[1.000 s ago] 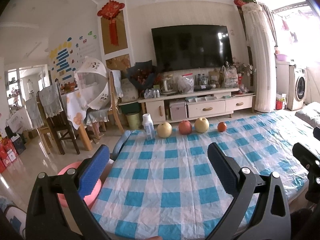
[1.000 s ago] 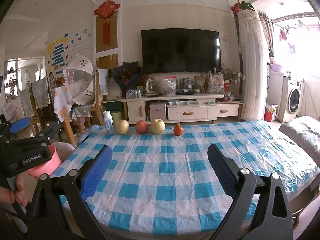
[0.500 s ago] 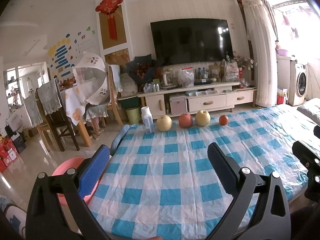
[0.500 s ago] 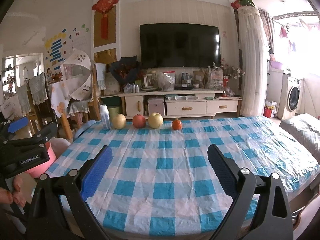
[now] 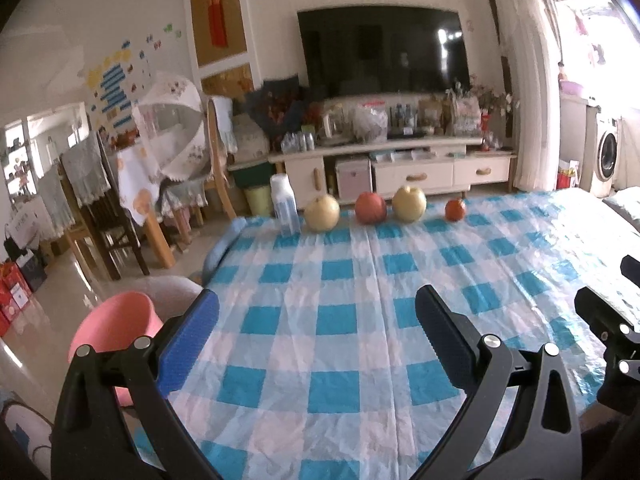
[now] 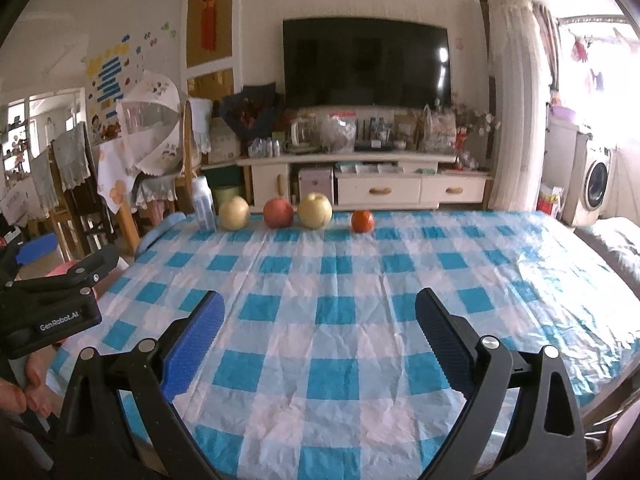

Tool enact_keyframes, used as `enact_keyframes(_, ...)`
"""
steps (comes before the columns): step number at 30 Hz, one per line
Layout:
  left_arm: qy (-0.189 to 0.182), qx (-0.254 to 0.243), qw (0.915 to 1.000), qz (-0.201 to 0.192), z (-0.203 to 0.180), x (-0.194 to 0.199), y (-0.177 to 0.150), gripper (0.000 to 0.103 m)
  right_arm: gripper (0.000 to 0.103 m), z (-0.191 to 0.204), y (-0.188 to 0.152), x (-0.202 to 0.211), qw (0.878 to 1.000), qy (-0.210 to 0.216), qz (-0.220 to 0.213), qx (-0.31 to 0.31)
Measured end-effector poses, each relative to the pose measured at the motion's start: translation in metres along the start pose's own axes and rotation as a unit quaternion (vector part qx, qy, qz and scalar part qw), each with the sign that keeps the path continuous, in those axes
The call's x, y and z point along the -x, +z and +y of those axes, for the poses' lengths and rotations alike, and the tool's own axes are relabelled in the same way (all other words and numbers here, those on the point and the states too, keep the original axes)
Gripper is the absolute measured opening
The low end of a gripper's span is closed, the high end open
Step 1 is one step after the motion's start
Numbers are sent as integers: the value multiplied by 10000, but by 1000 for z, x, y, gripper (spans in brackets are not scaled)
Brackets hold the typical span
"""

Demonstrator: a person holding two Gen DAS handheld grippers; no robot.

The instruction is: Collect trash

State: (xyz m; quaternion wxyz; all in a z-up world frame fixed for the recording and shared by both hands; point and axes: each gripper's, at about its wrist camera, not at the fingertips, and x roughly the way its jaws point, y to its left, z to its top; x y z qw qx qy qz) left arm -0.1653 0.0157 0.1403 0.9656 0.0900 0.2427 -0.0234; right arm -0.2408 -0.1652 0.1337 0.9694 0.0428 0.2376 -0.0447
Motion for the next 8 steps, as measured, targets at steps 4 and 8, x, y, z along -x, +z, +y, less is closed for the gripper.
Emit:
enact_keyframes(4, 40, 71, 9988, 477, -5, -54, -6, 99, 95, -5, -8, -53, 9982, 40, 580, -111)
enact_keyframes(8, -277, 291, 9916, 1228, -12, -115, -20, 99, 95, -12, -19, -110, 9915, 85, 1251, -339)
